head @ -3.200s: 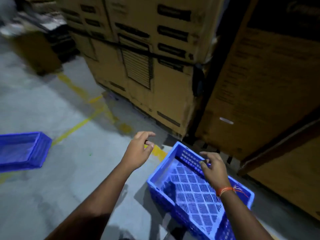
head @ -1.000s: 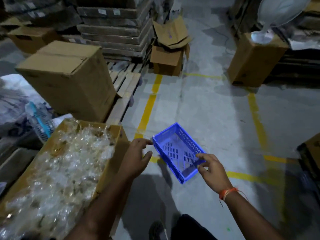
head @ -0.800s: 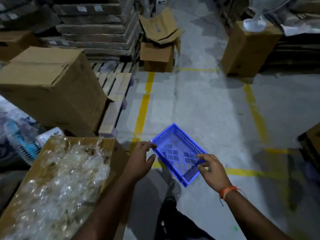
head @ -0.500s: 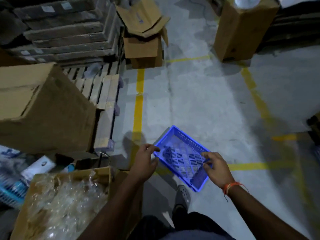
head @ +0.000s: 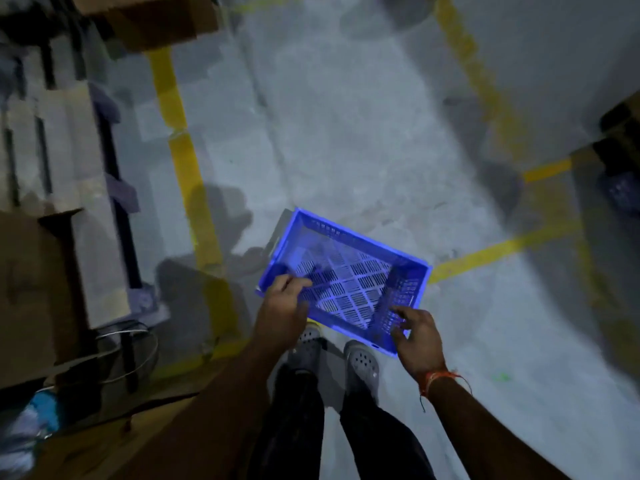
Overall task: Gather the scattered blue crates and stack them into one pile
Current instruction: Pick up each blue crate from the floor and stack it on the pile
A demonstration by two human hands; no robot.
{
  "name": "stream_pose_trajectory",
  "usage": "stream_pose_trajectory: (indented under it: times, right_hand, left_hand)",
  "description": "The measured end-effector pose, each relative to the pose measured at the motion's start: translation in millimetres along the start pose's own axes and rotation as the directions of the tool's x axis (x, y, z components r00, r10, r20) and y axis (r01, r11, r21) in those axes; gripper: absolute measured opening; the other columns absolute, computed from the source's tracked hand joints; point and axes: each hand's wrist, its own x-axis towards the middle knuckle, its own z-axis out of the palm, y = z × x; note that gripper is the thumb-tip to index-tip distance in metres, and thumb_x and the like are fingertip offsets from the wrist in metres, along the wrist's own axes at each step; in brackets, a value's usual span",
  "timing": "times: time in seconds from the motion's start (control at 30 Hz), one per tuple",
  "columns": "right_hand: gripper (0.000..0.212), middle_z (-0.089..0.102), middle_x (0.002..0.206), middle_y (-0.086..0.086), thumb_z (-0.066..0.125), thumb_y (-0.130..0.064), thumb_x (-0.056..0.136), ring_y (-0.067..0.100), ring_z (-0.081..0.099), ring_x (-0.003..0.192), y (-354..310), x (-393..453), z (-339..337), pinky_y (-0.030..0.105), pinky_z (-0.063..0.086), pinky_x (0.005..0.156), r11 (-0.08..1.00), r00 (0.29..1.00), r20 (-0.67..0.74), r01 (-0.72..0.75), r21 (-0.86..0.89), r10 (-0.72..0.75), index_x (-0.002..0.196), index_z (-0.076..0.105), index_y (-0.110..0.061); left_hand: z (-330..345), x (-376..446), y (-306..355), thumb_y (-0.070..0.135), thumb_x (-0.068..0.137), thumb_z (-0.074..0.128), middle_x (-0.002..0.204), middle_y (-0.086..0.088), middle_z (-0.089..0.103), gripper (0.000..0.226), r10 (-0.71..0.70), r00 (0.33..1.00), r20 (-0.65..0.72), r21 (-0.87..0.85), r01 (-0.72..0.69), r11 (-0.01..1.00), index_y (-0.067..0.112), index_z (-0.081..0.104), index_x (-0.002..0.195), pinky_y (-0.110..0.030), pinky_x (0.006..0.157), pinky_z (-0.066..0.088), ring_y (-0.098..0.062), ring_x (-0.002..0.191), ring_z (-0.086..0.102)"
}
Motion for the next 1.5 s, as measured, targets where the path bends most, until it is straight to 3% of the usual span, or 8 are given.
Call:
stream_pose_trajectory:
  times: [0.13,0.4,0.77,0.87,1.0,1.2,1.4,1.5]
  right_hand:
    - [0.037,0.055,0.112,0.013,0.067,-0.01,0.082,0.03,0.064,0.096,52.8,39.6,54.8,0.042,0.051,0.094,0.987,0.987,0.0,-0.158,0.017,0.158,0.118,0.066,-0.017]
    - [0.042,0.051,0.122,0.022,0.074,-0.015,0.078,0.036,0.05,0.114,144.5,109.7,109.7,0.036,0.037,0.105,0.94,0.945,-0.094,-0.322,-0.11,0.312,0.119,0.067,-0.017]
    - [0.045,0.016,0.151,0.017,0.072,-0.029,0.084,0.046,0.033,0.13,196.7,161.7,141.3,0.044,0.031,0.113,0.877,0.893,-0.115,-0.449,-0.171,0.435,0.127,0.061,-0.023]
    - [0.037,0.022,0.147,0.012,0.072,-0.03,0.084,0.042,0.049,0.116,208.3,172.0,150.6,0.047,0.042,0.106,0.856,0.859,-0.063,-0.512,-0.075,0.508,0.12,0.065,-0.025]
    - [0.025,0.062,0.108,0.015,0.074,-0.026,0.081,0.031,0.064,0.083,220.9,179.8,153.5,0.044,0.057,0.083,0.84,0.842,-0.002,-0.538,0.067,0.539,0.106,0.072,-0.025]
    - [0.015,0.07,0.098,0.007,0.069,-0.022,0.083,0.032,0.067,0.087,231.8,179.4,146.6,0.048,0.057,0.082,0.825,0.83,0.018,-0.557,0.096,0.558,0.092,0.071,-0.035]
    - [0.019,0.071,0.096,0.006,0.065,-0.026,0.083,0.031,0.067,0.086,207.9,159.1,106.5,0.047,0.056,0.083,0.839,0.839,-0.048,-0.538,0.075,0.542,0.097,0.07,-0.038]
    - [0.02,0.068,0.097,0.008,0.064,-0.019,0.087,0.032,0.065,0.089,176.7,136.0,71.2,0.04,0.054,0.084,0.857,0.853,-0.082,-0.511,0.067,0.515,0.102,0.072,-0.029]
  left_hand:
    - [56.5,38.3,-59.0,0.007,0.075,0.062,0.119,-0.009,0.056,0.042,-0.116,0.993,0.025,0.068,0.114,0.991,0.017,0.064,0.116,-0.036,0.096,0.04,-0.029,0.111,0.054]
    - [145.5,100.2,-154.3,0.012,0.079,0.063,0.141,-0.015,0.043,0.044,-0.262,0.965,-0.012,0.24,0.257,0.936,0.022,0.06,0.122,-0.047,0.101,0.041,-0.039,0.125,0.044]
    - [171.5,169.1,-216.8,0.019,0.073,0.066,0.152,-0.022,0.027,0.057,-0.358,0.932,-0.054,0.387,0.35,0.853,0.021,0.056,0.129,-0.051,0.108,0.033,-0.047,0.131,0.036]
    - [172.8,179.4,-230.3,0.019,0.078,0.065,0.142,-0.019,0.033,0.056,-0.422,0.906,0.04,0.379,0.377,0.845,0.027,0.054,0.132,-0.052,0.101,0.044,-0.047,0.116,0.048]
    - [171.3,189.9,-243.3,0.018,0.079,0.068,0.127,-0.02,0.041,0.056,-0.488,0.868,0.093,0.406,0.415,0.815,0.031,0.054,0.131,-0.051,0.094,0.049,-0.046,0.106,0.055]
    - [158.7,199.4,-264.4,0.015,0.079,0.057,0.099,-0.028,0.065,0.05,-0.359,0.919,0.161,0.386,0.276,0.88,0.024,0.063,0.128,-0.046,0.074,0.053,-0.045,0.085,0.065]
    - [121.8,174.1,-225.1,0.004,0.086,0.05,0.074,-0.023,0.06,0.046,-0.278,0.954,0.116,0.36,0.221,0.906,0.021,0.066,0.126,-0.035,0.055,0.036,-0.034,0.054,0.049]
    - [88.7,154.8,-193.0,0.004,0.085,0.052,0.066,-0.019,0.059,0.047,-0.292,0.95,0.114,0.315,0.244,0.917,0.021,0.066,0.126,-0.039,0.055,0.044,-0.037,0.055,0.052]
